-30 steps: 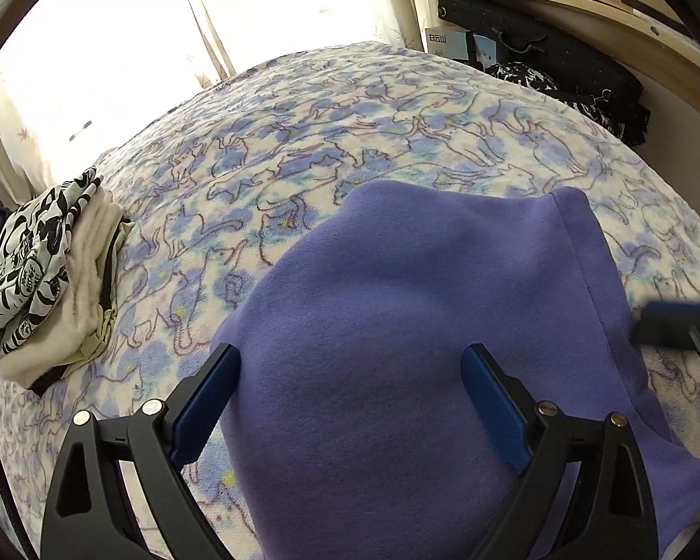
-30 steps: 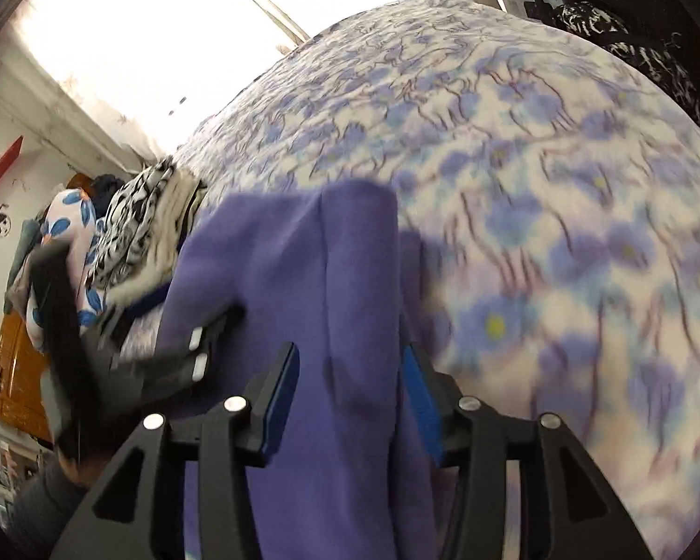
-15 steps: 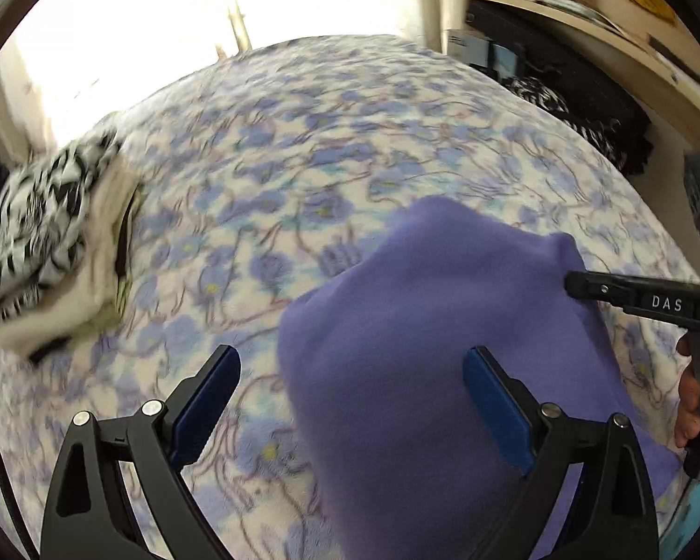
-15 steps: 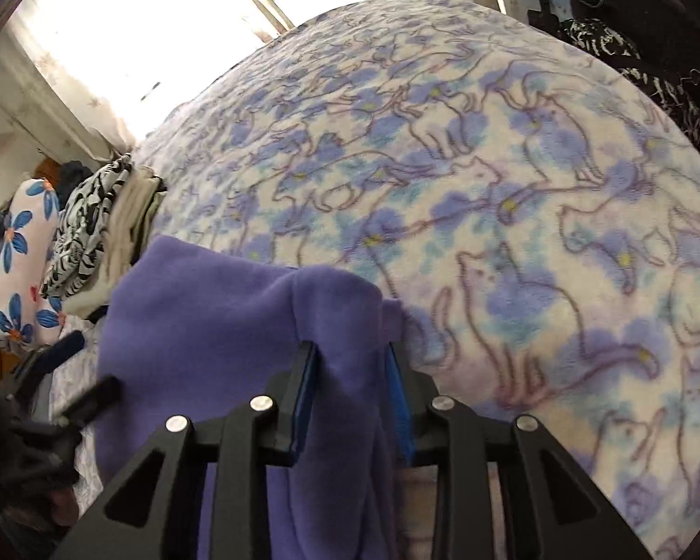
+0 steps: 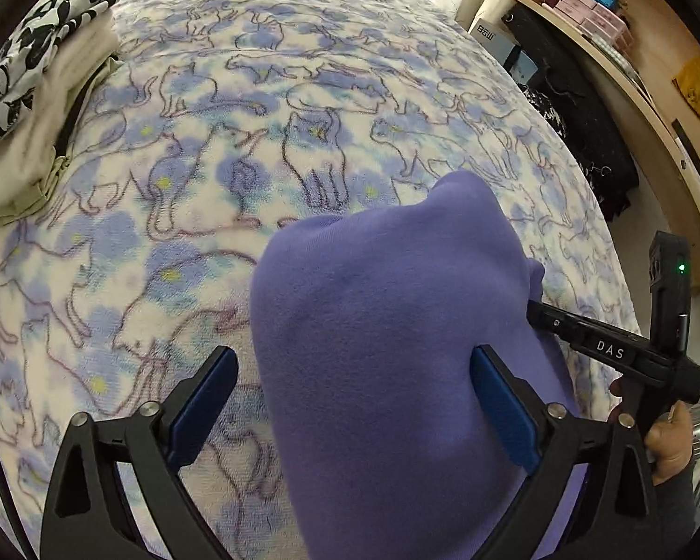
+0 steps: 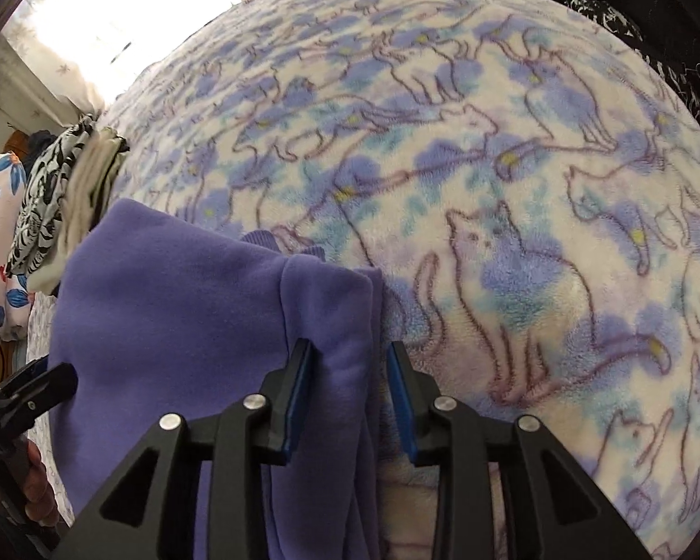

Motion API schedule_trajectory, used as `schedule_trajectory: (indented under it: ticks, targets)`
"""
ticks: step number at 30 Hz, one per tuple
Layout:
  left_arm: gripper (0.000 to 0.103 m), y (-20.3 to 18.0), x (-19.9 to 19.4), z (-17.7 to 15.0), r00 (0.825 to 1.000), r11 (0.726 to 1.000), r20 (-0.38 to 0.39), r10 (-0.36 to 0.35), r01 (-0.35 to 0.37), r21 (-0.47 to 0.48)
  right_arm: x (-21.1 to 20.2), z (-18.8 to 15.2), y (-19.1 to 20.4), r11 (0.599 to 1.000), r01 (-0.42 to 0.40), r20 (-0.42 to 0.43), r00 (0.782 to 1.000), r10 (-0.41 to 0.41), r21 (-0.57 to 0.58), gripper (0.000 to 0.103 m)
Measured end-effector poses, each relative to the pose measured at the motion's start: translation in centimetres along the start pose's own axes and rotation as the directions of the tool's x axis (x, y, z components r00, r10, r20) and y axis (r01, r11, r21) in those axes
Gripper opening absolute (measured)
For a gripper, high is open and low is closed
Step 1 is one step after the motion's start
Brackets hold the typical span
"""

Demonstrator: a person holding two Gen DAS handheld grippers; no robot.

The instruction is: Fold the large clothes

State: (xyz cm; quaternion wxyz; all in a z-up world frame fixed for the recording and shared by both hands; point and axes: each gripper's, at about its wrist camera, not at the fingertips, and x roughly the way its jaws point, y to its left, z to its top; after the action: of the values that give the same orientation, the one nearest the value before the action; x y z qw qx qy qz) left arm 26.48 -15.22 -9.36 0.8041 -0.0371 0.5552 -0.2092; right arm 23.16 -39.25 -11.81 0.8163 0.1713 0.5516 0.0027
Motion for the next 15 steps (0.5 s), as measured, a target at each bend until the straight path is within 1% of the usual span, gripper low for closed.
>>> schedule_trajectory:
  ticks: [1,2,4,7,10,15]
  targets:
    - [0.103,0.0,0.1,0.0,1.0,1.0,0.001,0.002,-0.002,0.002,0.2,0.0,-0.1,1.0,0.012,-0.003,1.0,-0.012,-0.006,0.042]
    - [0.103,0.0,0.2,0.0,1.0,1.0,0.001,-0.002,0.002,0.002,0.5,0.0,-0.2,1.0,0.025,-0.006,1.0,-0.025,-0.009,0.044]
    - [0.103,0.2,0.5,0.1,1.0,1.0,-0.003,-0.017,0.017,-0.006,0.8,0.1,-0.6,1.0,0.023,-0.014,1.0,-0.023,0.008,0.05]
    - [0.103,0.5,0.6,0.2,0.999,0.999,-0.007,-0.042,0.042,-0.028,1.0,0.1,-1.0,1.0,0.014,-0.019,1.0,-0.014,0.022,0.051]
    - [0.103,0.5,0.2,0.2,0.999,0.999,-0.003,-0.042,0.042,-0.027,0.8,0.1,-0.9,1.0,0.014,-0.02,1.0,-0.014,0.024,0.052]
    - [0.103,0.4,-1.2,0.0,1.0,1.0,-0.005,0.006,-0.006,-0.021,-1.2,0.0,0.6,0.997,0.071,0.024,0.997,-0.07,-0.033,0.052]
